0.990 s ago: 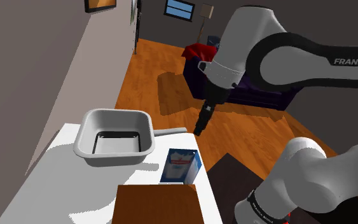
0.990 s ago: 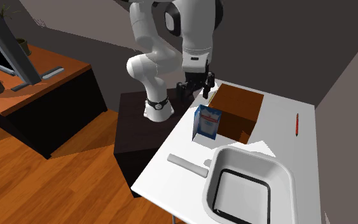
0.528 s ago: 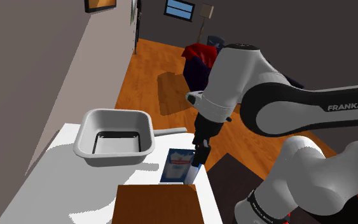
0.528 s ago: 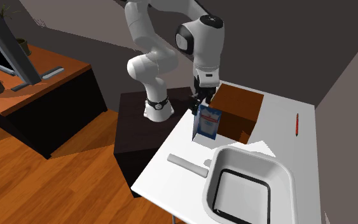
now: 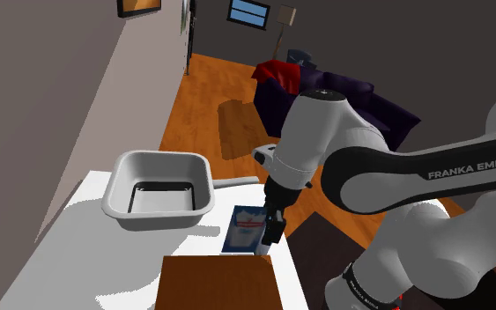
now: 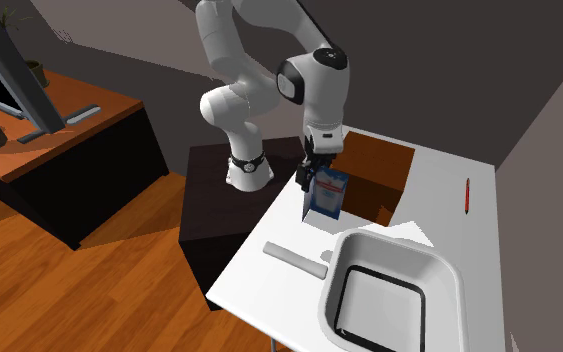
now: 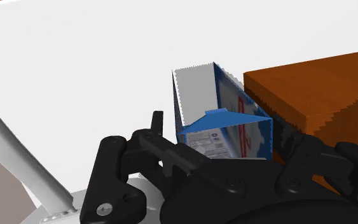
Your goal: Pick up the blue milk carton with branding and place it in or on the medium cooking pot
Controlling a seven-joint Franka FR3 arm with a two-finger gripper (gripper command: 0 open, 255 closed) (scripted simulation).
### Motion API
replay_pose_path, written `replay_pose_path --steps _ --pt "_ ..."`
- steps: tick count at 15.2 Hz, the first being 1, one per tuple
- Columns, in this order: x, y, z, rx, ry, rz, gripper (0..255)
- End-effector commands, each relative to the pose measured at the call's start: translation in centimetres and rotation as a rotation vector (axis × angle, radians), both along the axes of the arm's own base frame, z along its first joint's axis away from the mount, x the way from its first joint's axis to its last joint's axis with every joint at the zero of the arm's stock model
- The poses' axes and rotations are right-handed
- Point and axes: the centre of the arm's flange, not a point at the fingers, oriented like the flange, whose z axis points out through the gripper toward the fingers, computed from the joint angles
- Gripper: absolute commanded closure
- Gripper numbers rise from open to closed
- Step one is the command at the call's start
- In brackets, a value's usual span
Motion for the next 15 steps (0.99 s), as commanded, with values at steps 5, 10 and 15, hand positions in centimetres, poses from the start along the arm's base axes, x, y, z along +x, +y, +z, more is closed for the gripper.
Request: replay_pose_path --steps 5,10,15 --pt "0.02 -0.02 -0.40 0.000 -0.001 0.000 0" --pt "0.02 -0.03 -0.39 0.000 0.000 0.000 255" --pt "0.02 -0.03 -0.40 0.000 0.000 0.000 255"
